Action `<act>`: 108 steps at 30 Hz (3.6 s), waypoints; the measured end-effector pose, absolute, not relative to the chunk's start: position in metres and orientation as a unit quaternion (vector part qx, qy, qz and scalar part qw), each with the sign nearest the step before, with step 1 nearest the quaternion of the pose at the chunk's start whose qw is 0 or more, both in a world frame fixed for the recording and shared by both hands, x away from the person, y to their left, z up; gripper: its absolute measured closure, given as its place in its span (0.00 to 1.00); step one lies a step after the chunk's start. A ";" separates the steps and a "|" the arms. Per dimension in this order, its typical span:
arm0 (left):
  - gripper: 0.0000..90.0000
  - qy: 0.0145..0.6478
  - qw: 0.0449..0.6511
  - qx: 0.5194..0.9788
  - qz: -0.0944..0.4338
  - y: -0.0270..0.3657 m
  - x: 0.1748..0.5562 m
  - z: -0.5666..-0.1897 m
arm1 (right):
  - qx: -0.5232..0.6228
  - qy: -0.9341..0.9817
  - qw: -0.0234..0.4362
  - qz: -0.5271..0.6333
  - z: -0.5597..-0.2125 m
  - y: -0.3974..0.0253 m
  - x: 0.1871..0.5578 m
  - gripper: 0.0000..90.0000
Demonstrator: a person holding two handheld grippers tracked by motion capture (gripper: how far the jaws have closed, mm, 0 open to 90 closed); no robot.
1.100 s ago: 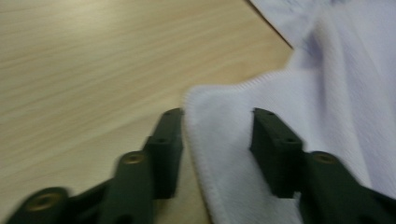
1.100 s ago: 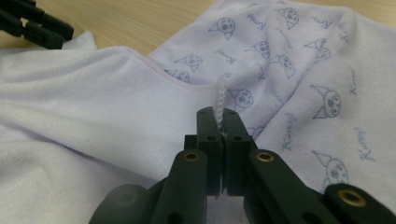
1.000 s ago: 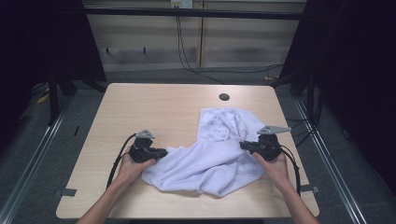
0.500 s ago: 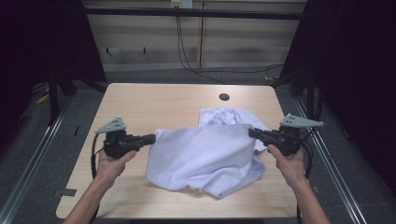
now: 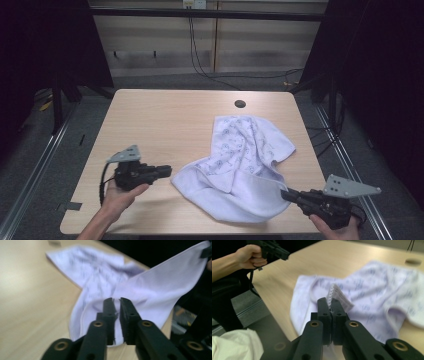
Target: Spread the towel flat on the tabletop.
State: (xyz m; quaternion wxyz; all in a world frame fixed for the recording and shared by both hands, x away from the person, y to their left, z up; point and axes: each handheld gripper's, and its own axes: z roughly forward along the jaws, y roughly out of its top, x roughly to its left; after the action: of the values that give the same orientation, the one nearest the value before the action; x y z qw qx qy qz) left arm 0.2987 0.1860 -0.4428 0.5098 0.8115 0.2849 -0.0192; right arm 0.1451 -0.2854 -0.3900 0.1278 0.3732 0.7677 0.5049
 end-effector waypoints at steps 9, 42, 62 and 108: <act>0.68 0.260 0.486 0.833 -0.050 0.119 0.332 -0.463 | 0.418 0.749 0.108 0.503 -0.424 -0.306 0.148 0.98; 0.97 0.113 0.615 0.770 -0.126 0.231 0.162 -0.402 | 0.354 0.764 0.088 0.531 -0.379 -0.290 0.057 0.85; 0.75 0.264 0.442 0.856 -0.044 0.146 0.330 -0.491 | 0.388 0.818 0.043 0.423 -0.467 -0.226 0.210 0.55; 0.99 0.256 0.384 0.887 -0.011 0.149 0.318 -0.498 | 0.435 0.807 0.155 0.370 -0.468 -0.250 0.296 0.70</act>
State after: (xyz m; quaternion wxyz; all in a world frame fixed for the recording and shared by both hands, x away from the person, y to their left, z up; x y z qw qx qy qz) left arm 0.3179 0.1485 -0.4983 0.3837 0.8871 0.2563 -0.0113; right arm 0.2961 -0.2504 -0.4678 0.1550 0.4345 0.8065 0.3697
